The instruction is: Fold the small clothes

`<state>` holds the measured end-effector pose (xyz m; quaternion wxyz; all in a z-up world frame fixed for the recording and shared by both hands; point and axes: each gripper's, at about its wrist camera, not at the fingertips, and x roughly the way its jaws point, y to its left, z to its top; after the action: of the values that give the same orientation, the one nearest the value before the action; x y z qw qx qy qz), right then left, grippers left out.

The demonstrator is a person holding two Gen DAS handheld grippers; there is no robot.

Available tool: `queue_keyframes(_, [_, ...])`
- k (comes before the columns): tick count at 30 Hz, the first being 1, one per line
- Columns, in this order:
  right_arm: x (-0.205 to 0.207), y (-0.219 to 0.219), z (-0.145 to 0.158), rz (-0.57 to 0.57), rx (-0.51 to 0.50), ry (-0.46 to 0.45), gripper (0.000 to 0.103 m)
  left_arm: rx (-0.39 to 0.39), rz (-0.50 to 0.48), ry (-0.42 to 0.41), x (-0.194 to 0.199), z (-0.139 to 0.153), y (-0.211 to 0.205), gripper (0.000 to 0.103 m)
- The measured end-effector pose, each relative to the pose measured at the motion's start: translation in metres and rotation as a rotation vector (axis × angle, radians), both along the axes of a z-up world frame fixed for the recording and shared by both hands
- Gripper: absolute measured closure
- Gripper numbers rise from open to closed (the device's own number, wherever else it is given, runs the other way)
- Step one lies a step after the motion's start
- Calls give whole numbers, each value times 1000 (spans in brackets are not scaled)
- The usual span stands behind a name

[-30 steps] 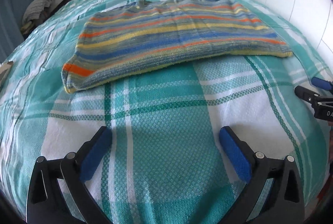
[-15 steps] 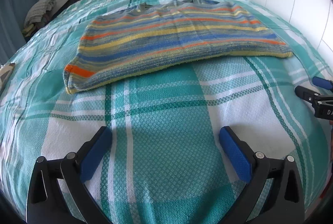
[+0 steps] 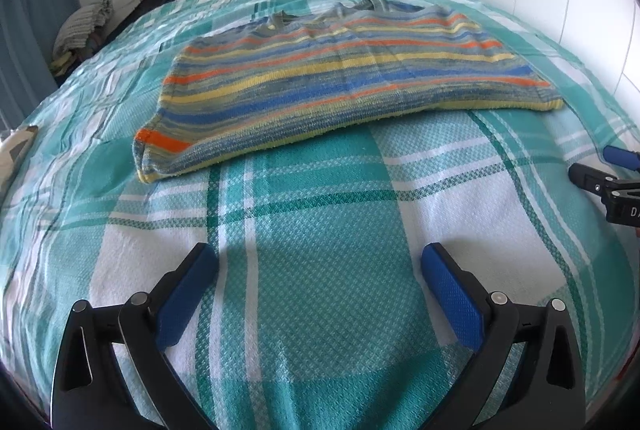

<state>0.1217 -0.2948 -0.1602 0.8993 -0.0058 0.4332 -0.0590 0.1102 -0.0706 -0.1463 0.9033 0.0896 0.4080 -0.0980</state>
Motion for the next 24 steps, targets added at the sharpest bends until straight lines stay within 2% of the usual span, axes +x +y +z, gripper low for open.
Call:
queue_keyframes(2, [2, -3, 3, 9, 28, 21, 0, 40, -21, -2, -6, 8, -7, 1])
queue_keyframes(5, [1, -16, 16, 39, 118, 47, 1, 39, -149, -44, -12, 34, -32, 1])
queue_keyframes(9, [4, -58, 45, 32, 314, -60, 1, 15, -298, -94, 4, 58, -83, 1])
queue_keyframes(10, [16, -72, 49, 36, 364, -56, 1, 16, -329, -93, 13, 60, -99, 1])
queue_keyframes(13, [61, -95, 57, 78, 448, 1, 13, 85, -407, -95, 44, 50, -154, 1])
queue_keyframes(15, [101, -105, 56, 137, 527, 57, 31, 181, -441, -133, 56, 36, -191, 1])
queue_keyframes(16, [126, -108, 53, 171, 571, 100, 44, 215, -456, -152, 58, 31, -202, 2])
queue_keyframes(17, [146, -109, 49, 199, 602, 137, 49, 235, -480, -166, 58, 27, -212, 2])
queue_keyframes(21, [217, -100, 35, 269, 650, 225, 49, 263, -605, -214, 47, 13, -233, 9])
queue_keyframes(24, [262, -95, 24, 265, 681, 233, 49, 202, -586, -175, 58, 13, -228, 10])
